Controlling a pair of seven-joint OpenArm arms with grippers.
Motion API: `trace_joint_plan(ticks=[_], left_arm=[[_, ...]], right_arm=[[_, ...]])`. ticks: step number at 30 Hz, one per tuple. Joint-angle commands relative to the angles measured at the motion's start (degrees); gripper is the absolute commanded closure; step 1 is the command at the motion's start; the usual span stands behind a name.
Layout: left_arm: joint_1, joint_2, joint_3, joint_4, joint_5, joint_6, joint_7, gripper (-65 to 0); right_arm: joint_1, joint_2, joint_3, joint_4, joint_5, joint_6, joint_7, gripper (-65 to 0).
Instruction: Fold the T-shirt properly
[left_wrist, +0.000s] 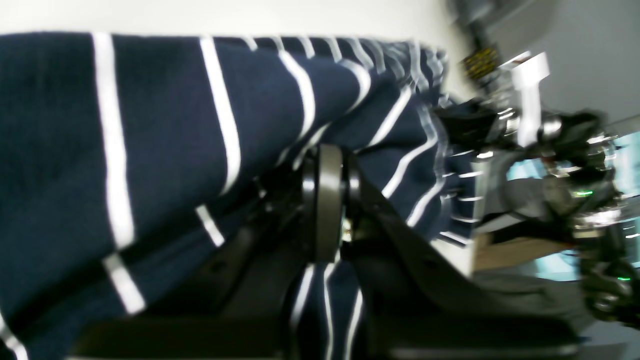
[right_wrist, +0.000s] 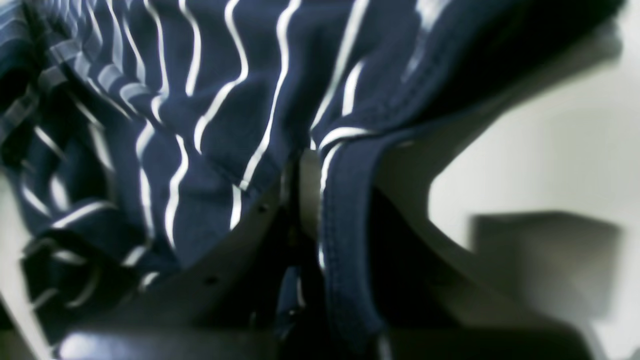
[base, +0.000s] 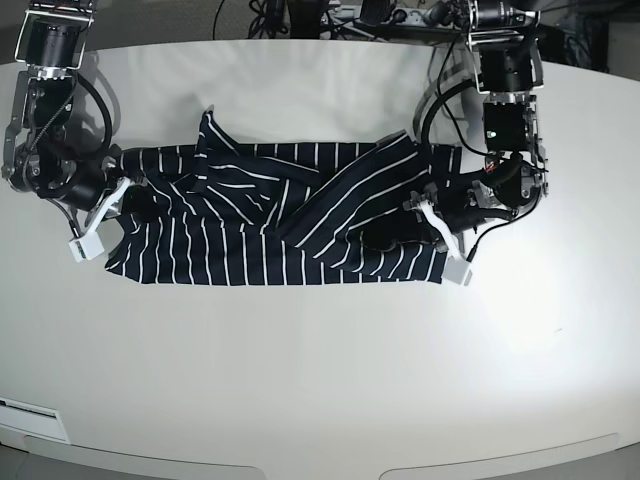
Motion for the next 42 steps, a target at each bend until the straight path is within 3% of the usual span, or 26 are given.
trace_joint_plan(ticks=[1,5,9,14,18,21,23,29,38,42], left_arm=[[-1.3,0.0,-0.5,0.5,-2.7,0.3,0.8,-8.2],[-2.9,0.0,-3.6,0.5,-8.5,0.3,5.7,-22.3],[-3.3,-0.1,-6.6,0.5,-9.1,0.3,7.8,-23.0],[-3.1,0.0,-7.6,0.4,-7.7,-0.3,7.8,-22.9],[-1.8,0.0,-7.6,0.4,-7.2,-1.4,7.7,-22.9],[-0.5,0.0,-7.5,0.4,-7.2,-1.4,7.4,-22.9],[0.1,0.0,-7.5,0.4,-7.2,-1.4,7.4,-22.9],[1.1,-0.2,-7.5,0.4,-7.2,-1.4,7.4,-22.9],[1.5,-0.2,-7.5,0.4,-7.2,-1.4,7.4,-22.9],[1.4,-0.2,-7.5,0.4,-7.3,-1.4,7.4,-22.9]], right_arm=[[1.2,1.9,0.5,1.5,-3.1,-1.7,1.2,0.0],[1.3,3.8,0.7,5.6,-12.5,-6.0,4.0,0.0],[1.3,5.4,0.7,11.3,-21.7,-11.2,4.4,0.0],[1.3,7.8,0.7,21.5,-33.5,-21.2,7.2,0.0],[1.3,8.2,0.7,31.3,-35.6,-26.3,5.6,0.0],[1.3,8.2,0.7,37.2,-25.9,-26.0,3.6,0.0],[1.3,7.5,0.7,39.3,-17.7,-23.3,3.7,0.0],[0.0,-0.5,0.7,39.5,-2.0,-14.1,0.6,0.0],[-4.3,-10.2,0.6,39.5,6.3,-7.2,-0.9,0.0],[-6.4,-14.4,-0.1,39.4,6.2,-5.1,-0.8,0.0]])
